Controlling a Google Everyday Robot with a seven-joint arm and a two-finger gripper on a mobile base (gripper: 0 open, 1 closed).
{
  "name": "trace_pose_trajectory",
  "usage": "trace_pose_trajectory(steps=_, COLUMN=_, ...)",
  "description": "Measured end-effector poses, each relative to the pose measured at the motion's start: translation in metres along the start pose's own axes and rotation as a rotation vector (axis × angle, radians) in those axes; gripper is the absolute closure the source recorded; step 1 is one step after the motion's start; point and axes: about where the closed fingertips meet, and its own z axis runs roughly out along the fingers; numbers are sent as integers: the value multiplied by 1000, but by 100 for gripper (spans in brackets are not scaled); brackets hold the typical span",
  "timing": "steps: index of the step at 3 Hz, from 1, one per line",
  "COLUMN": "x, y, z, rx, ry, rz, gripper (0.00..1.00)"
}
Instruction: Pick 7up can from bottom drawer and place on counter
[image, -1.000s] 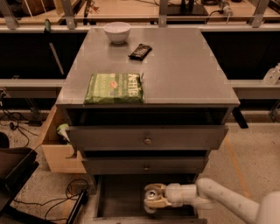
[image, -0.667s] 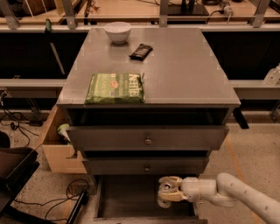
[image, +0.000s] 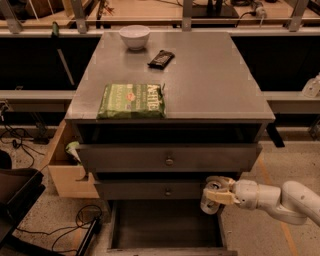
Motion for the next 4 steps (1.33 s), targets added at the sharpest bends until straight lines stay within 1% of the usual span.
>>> trace_pose_trajectory(steps=1, x=0, y=0, z=0, rx=0, ry=0, rz=0, gripper=100)
trace_pose_trajectory(steps=2, x=-2, y=9, z=1, rx=-9, ry=22, rz=-9, gripper=100)
trace_pose_trajectory(steps=3, x=-30, y=54, z=-12, rx=-29, ry=39, rz=-58, gripper=100)
trace_pose_trajectory(steps=4, x=-108, y=131, z=-36, rx=-5, ry=65, rz=-137, gripper=100)
